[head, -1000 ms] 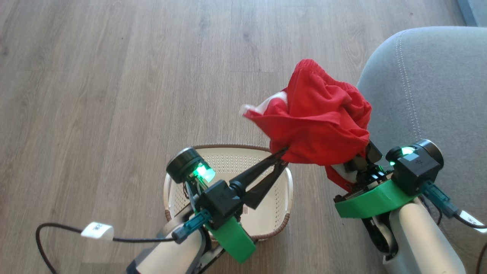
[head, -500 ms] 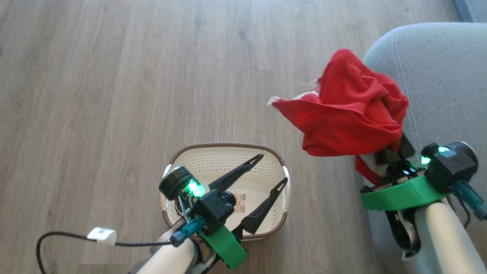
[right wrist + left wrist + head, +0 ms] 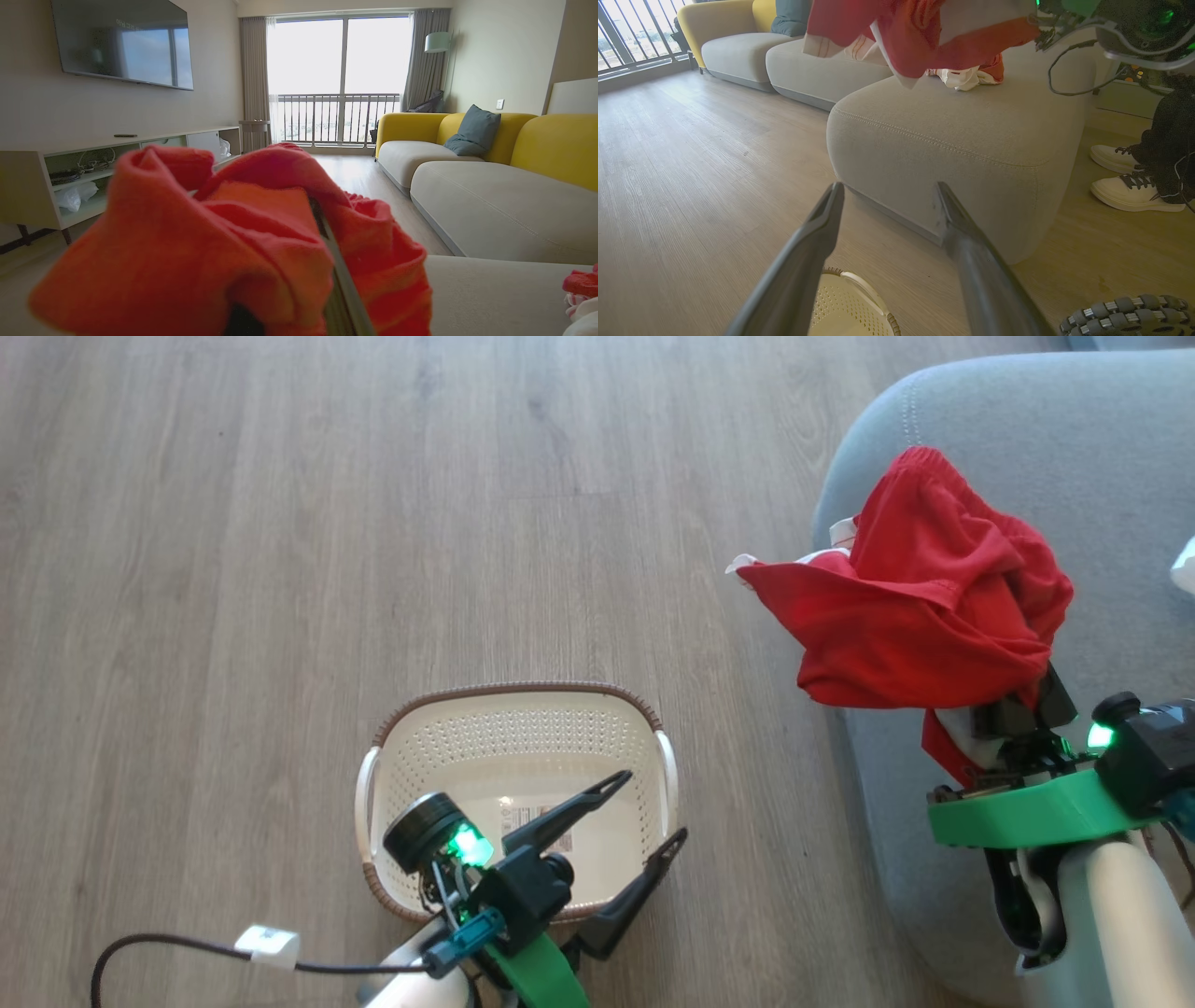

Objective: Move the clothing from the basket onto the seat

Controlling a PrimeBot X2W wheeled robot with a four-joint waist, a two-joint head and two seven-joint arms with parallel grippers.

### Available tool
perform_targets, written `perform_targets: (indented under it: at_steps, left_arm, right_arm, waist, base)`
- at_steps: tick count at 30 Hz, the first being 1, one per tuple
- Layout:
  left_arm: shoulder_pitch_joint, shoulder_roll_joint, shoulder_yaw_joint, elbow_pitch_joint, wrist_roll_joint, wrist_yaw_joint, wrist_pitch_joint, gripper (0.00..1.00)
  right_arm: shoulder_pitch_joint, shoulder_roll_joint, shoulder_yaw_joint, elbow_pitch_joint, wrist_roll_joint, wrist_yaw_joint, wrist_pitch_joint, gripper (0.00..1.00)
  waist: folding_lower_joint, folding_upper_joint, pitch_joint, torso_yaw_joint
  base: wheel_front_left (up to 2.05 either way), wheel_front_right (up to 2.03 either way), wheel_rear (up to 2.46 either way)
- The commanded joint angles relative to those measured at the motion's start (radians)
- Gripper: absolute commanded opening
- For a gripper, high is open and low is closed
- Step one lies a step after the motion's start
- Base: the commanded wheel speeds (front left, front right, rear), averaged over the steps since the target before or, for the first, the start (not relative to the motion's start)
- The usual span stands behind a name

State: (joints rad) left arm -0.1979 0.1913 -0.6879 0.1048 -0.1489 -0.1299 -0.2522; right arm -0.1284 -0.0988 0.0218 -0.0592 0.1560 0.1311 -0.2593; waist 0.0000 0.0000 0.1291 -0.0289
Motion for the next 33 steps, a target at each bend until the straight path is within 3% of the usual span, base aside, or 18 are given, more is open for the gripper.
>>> perform_targets:
  at_steps: [1,18,33]
  left_arm:
    - [-0.018,0.009,0.030,-0.021,0.012,-0.001,-0.010,1.00]
    - [0.006,-0.003,0.042,-0.029,0.014,-0.001,-0.010,1.00]
    - [0.001,0.016,-0.020,-0.065,0.027,-0.001,-0.010,1.00]
  right_arm:
    - [-0.007,0.002,0.013,-0.036,-0.010,0.000,-0.002,0.00]
    - [0.018,0.028,-0.037,-0.067,-0.014,0.000,-0.002,0.00]
    - [0.065,0.045,-0.105,-0.113,0.003,0.000,-0.002,0.00]
  waist:
    - [0.0000,0.0000,0.002,-0.008]
    - [0.0000,0.0000,0.021,-0.146]
    - [0.0000,0.0000,0.043,-0.370]
  base:
    - [0.00,0.00,0.00]
    - [0.00,0.00,0.00]
    - [0.00,0.00,0.00]
